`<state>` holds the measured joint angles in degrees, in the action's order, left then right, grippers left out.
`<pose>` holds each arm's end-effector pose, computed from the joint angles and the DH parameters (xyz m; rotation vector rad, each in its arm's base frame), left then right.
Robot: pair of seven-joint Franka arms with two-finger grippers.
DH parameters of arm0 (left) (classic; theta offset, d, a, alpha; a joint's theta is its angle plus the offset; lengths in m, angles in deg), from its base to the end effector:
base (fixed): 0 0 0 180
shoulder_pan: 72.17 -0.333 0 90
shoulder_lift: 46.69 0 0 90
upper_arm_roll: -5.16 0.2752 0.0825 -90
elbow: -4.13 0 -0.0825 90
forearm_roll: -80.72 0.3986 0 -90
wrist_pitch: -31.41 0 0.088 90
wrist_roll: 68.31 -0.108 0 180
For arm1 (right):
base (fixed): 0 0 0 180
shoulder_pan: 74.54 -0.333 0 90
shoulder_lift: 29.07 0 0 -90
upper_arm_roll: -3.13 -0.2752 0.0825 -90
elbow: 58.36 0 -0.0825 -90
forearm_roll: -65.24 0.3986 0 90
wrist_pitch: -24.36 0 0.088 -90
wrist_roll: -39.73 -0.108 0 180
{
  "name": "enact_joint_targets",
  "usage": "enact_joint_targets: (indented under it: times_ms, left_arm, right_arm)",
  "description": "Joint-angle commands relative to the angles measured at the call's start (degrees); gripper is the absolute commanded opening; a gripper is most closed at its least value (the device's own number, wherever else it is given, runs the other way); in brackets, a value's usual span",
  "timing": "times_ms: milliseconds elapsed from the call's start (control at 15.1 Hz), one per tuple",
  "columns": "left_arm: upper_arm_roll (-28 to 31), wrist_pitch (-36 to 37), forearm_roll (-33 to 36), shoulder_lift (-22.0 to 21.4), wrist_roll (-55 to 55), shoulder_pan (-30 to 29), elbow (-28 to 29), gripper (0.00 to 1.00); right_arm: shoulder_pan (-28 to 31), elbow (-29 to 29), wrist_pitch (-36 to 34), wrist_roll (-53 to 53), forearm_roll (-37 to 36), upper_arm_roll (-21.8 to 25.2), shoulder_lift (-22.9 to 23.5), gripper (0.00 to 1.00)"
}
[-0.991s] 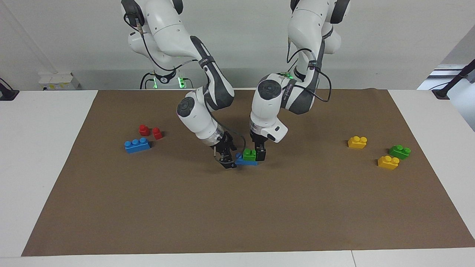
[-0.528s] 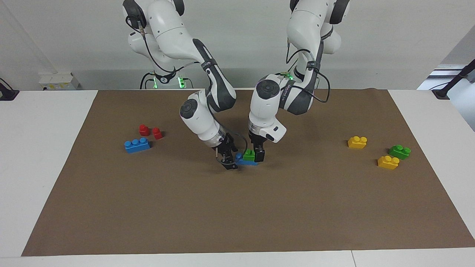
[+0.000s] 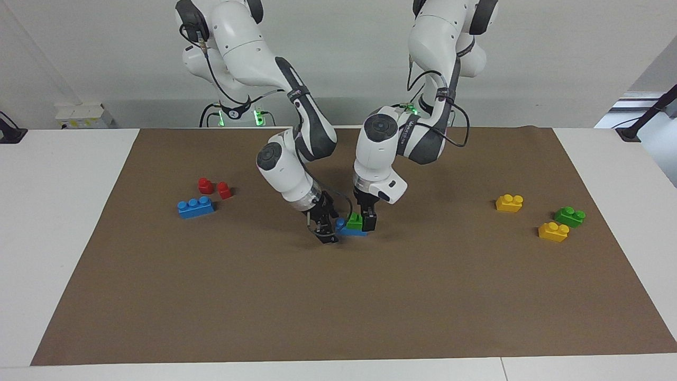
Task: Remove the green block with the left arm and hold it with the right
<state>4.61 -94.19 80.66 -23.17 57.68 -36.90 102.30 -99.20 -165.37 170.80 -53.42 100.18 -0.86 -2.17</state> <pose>0.5380 -0.3878 0.3115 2.1684 2.1781 0.0095 0.5752 0.3032 0.2364 -1.8912 1.9765 0.3692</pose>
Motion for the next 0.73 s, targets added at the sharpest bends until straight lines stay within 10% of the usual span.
enact_joint_targets:
  times_ms: [0, 396, 594, 660]
  left_arm:
    - [0.9, -2.4, 1.9, 0.3, 2.9, 1.7, 1.2, 1.00]
    - [0.9, -2.9, 1.9, 0.3, 3.1, 1.7, 1.4, 1.00]
    - [1.0, -3.2, 1.9, 0.3, 3.1, 1.7, 1.4, 1.00]
    - [0.9, -3.2, 1.9, 0.3, 3.1, 1.7, 1.4, 1.00]
  right_arm:
    - [-0.4, 0.2, 1.2, 0.4, 1.4, 0.0, 0.4, 0.73]
    - [-1.1, 0.2, 1.6, 0.4, 1.7, 0.0, 0.4, 0.51]
    - [-1.1, 0.1, 2.1, 0.3, 1.8, 0.0, 0.4, 0.00]
    - [-1.1, 0.1, 2.0, 0.3, 1.8, 0.0, 0.4, 0.00]
